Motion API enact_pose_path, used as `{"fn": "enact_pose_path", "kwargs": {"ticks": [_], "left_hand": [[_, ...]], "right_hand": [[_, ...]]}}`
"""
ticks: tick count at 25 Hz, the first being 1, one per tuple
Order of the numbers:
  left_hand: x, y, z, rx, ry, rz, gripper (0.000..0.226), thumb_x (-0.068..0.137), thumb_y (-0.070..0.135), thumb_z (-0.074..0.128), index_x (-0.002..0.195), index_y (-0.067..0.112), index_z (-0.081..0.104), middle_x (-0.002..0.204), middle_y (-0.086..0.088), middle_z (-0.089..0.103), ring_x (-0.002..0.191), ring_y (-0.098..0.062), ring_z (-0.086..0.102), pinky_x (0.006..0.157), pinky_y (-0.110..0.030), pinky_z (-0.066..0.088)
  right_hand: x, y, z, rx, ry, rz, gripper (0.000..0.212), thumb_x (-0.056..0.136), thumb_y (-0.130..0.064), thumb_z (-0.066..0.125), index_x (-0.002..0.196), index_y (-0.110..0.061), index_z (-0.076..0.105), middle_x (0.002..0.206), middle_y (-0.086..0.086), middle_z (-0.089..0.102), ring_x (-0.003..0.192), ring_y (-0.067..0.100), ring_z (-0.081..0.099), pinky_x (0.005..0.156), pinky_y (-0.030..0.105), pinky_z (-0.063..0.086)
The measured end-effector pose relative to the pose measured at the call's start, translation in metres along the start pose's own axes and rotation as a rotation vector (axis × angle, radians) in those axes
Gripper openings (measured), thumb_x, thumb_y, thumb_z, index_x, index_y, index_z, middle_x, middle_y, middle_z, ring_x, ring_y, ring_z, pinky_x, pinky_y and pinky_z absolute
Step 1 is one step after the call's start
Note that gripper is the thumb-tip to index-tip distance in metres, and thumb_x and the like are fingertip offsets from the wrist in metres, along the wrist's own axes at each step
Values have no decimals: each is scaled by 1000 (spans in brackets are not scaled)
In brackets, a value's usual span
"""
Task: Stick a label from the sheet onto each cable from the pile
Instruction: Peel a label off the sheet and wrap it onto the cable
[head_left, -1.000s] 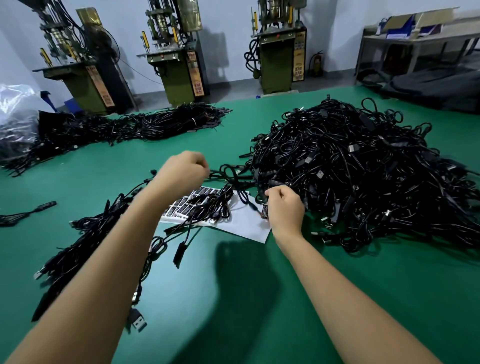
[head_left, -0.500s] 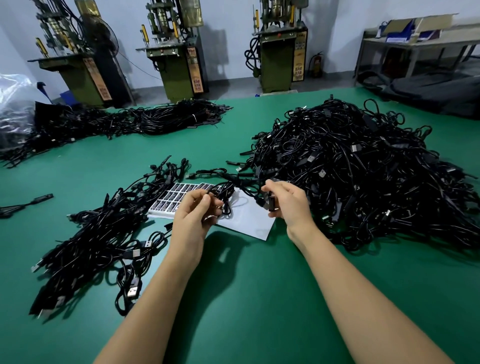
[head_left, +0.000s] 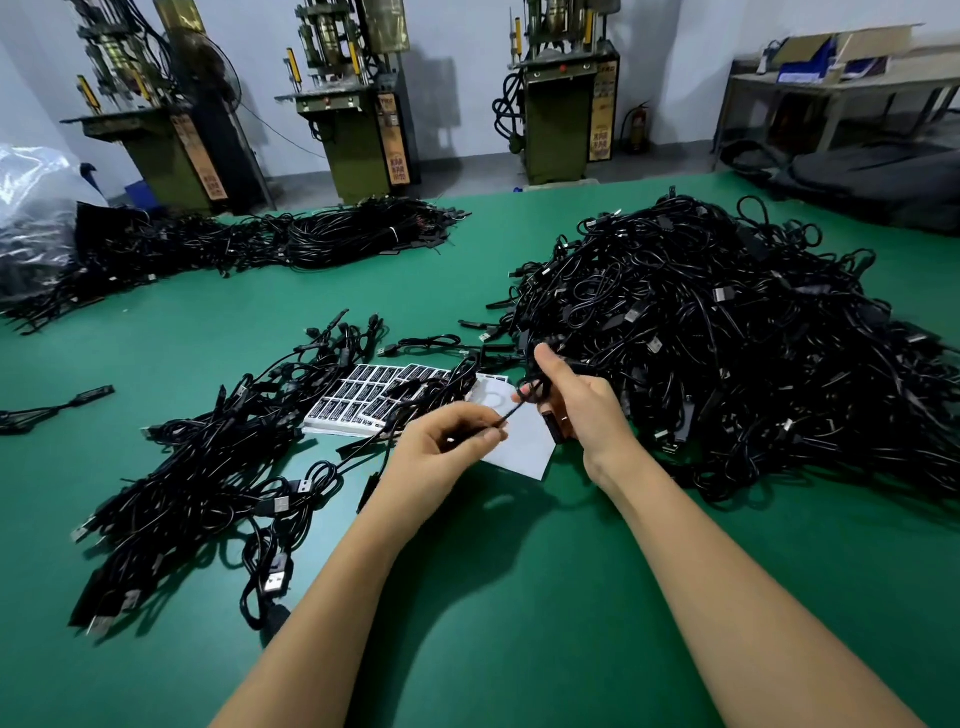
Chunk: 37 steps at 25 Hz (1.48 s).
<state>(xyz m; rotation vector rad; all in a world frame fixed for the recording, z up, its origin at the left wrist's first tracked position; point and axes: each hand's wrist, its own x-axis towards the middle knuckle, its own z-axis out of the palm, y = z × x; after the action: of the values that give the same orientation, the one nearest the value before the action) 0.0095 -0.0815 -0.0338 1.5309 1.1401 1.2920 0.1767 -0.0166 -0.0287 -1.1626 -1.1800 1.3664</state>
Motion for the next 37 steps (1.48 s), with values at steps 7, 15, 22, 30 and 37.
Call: {"fn": "enact_pose_path", "kwargs": {"ticks": [7, 15, 22, 30, 37], "left_hand": [[3, -3, -4, -416, 174, -95, 18, 73, 8, 69, 91, 11, 72, 85, -10, 71, 76, -17, 66, 69, -20, 54], [9, 1, -15, -1002, 381, -263, 19, 72, 33, 69, 72, 14, 72, 71, 2, 68, 65, -8, 66, 69, -16, 53], [16, 8, -17, -789, 358, -233, 23, 93, 32, 50, 88, 14, 64, 59, 5, 42, 46, -5, 43, 43, -17, 41], [10, 7, 2, -568, 153, -205, 25, 103, 17, 37, 99, 5, 58, 57, 3, 41, 44, -7, 35, 38, -16, 25], [15, -2, 14, -268, 171, -351, 23, 97, -3, 36, 88, 6, 56, 64, 1, 54, 45, -6, 41, 38, -16, 30]], "right_hand": [[4, 0, -6, 83, 26, 41, 42, 83, -47, 65, 87, -6, 77, 64, -1, 61, 56, 7, 48, 63, 25, 35], [3, -1, -5, 86, 26, 15, 58, 88, -57, 56, 68, -5, 74, 50, -2, 49, 46, 11, 41, 48, 21, 35], [4, 5, -3, 38, 26, -43, 25, 89, -28, 64, 70, -13, 71, 52, -11, 53, 48, 5, 43, 48, 22, 33], [4, 5, -2, 63, 28, -67, 10, 84, -12, 67, 78, -17, 73, 67, -6, 63, 55, 4, 50, 45, 15, 38], [2, 6, -2, 103, 61, -99, 15, 84, -8, 69, 80, -21, 71, 69, -10, 66, 61, 4, 58, 56, 18, 44]]}}
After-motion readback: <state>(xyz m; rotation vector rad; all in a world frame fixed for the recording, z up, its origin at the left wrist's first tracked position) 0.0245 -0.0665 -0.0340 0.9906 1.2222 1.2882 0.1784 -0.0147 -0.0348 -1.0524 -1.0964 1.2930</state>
